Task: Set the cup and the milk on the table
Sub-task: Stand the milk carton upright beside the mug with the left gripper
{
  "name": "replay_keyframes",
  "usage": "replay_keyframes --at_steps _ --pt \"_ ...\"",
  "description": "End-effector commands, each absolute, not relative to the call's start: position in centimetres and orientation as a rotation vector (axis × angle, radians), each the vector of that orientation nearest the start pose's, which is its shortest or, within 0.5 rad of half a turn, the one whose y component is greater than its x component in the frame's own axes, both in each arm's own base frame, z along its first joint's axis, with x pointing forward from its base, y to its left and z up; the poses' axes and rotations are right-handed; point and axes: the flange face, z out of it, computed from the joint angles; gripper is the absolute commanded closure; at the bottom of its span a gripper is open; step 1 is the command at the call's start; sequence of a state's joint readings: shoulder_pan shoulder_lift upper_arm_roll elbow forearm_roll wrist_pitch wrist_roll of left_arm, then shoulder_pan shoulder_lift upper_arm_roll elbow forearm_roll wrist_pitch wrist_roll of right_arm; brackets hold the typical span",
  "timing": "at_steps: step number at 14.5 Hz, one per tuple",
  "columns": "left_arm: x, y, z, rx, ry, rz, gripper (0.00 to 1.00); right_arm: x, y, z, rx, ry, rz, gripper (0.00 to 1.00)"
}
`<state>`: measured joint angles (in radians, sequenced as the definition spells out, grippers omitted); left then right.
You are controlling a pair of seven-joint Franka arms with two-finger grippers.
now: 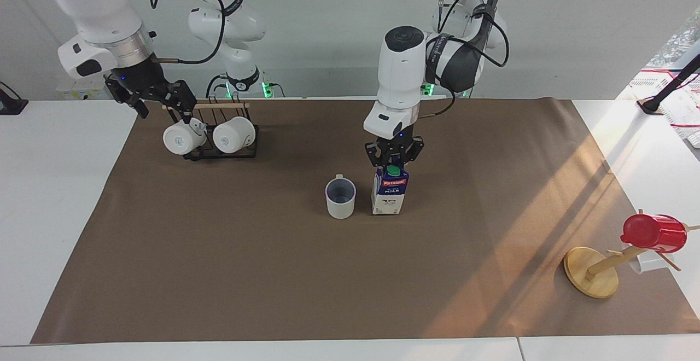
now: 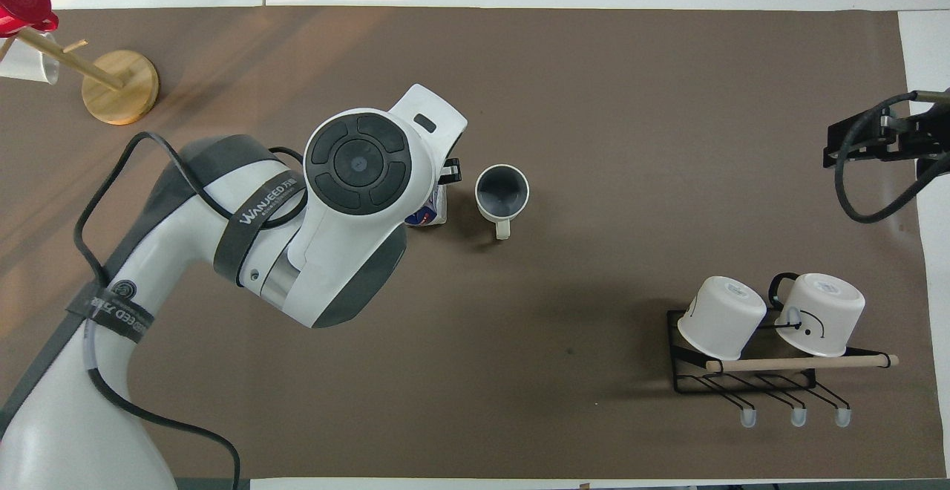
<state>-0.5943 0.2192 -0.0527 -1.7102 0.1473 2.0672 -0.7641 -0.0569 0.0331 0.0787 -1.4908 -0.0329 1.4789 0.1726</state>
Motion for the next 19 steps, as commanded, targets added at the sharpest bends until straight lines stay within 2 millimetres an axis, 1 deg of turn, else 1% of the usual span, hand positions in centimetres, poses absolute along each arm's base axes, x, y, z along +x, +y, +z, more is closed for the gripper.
replay_keyframes --at_steps 1,3,4,5,8,10,11,12,13,14,15,16,17,18,19 --pt "51.6 -38.3 46.4 -3.099 -0.097 -0.316 1.0 54.9 1.0 63.8 -3.173 0.185 0.081 0.0" --pt "51.3 -38.4 46.2 -3.097 -0.089 -0.31 1.0 54.5 1.4 63.5 -3.174 0.162 0.083 0.0" --pt "51.3 -38.5 46.3 -3.101 -0.084 -0.317 1.0 54.5 0.8 63.0 -3.175 0.176 0.1 0.0" --pt "51.3 -38.6 46.3 -3.102 -0.083 -0.319 1.0 54.5 0.4 62.9 -3.175 0.186 0.103 0.0" --pt "51.4 -38.7 46.4 -3.11 -0.082 -0.337 1.0 54.1 -0.3 62.3 -3.171 0.181 0.136 0.0" --pt "51.5 -38.8 46.0 -3.11 -0.08 -0.332 1.0 54.0 0.0 62.7 -3.168 0.18 0.114 0.0" --pt "51.5 -38.7 45.8 -3.105 -0.08 -0.323 1.0 54.2 0.5 62.8 -3.166 0.175 0.106 0.0" --pt "51.5 -38.6 45.8 -3.103 -0.083 -0.32 1.0 54.5 0.6 62.9 -3.164 0.165 0.09 0.0" --pt "51.5 -38.6 45.8 -3.102 -0.084 -0.318 1.0 54.9 0.8 63.6 -3.169 0.149 0.06 0.0" --pt "51.6 -38.5 45.8 -3.101 -0.088 -0.316 1.0 54.9 0.9 63.8 -3.172 0.145 0.062 0.0" --pt "51.6 -38.5 45.8 -3.103 -0.092 -0.317 0.64 54.9 0.7 63.8 -3.175 0.145 0.065 0.0" --pt "51.7 -38.4 46.0 -3.103 -0.094 -0.322 0.11 55.0 0.1 63.9 -3.177 0.119 0.061 0.0" --pt "51.9 -38.3 46.1 -3.105 -0.098 -0.328 0.0 55.0 -0.4 63.9 -3.178 0.09 0.062 0.0" --pt "52.1 -38.0 46.4 -3.108 -0.107 -0.334 0.0 54.9 -0.8 63.9 -3.177 0.075 0.065 0.0" --pt "52.1 -37.9 47.0 -3.11 -0.107 -0.342 0.0 54.9 -0.7 63.9 -3.179 0.061 0.063 0.0"
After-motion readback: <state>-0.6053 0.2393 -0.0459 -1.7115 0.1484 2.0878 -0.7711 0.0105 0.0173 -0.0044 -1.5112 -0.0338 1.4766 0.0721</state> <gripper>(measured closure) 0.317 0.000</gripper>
